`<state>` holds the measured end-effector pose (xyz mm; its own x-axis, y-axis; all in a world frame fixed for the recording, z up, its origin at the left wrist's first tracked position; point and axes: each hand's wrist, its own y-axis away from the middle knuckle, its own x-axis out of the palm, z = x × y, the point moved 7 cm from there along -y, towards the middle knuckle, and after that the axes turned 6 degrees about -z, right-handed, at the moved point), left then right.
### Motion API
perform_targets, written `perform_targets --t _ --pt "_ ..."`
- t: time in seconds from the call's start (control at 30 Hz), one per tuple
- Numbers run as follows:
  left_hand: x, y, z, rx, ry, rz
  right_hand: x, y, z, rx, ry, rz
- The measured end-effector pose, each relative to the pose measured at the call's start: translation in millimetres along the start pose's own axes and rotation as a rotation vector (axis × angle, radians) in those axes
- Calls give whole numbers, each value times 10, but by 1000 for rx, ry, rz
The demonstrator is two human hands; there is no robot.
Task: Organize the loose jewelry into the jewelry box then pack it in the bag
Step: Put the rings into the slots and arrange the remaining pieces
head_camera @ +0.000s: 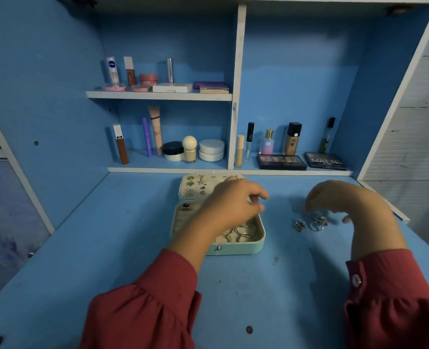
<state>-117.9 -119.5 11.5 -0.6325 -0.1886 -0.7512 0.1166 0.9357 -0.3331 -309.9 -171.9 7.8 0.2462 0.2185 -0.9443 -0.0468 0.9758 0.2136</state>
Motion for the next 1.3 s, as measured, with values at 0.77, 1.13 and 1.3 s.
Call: perform_targets --t 0.77,1.13,1.3 --pt "535 -253 -278 55 -532 -19 248 -337 165 -42 -447 -68" --pt "340 -223 -164 -89 -208 -129 215 -360 149 -34 -612 -101" --pt "256 -254 -43 -183 123 -186 190 -367 116 -31 -553 -130"
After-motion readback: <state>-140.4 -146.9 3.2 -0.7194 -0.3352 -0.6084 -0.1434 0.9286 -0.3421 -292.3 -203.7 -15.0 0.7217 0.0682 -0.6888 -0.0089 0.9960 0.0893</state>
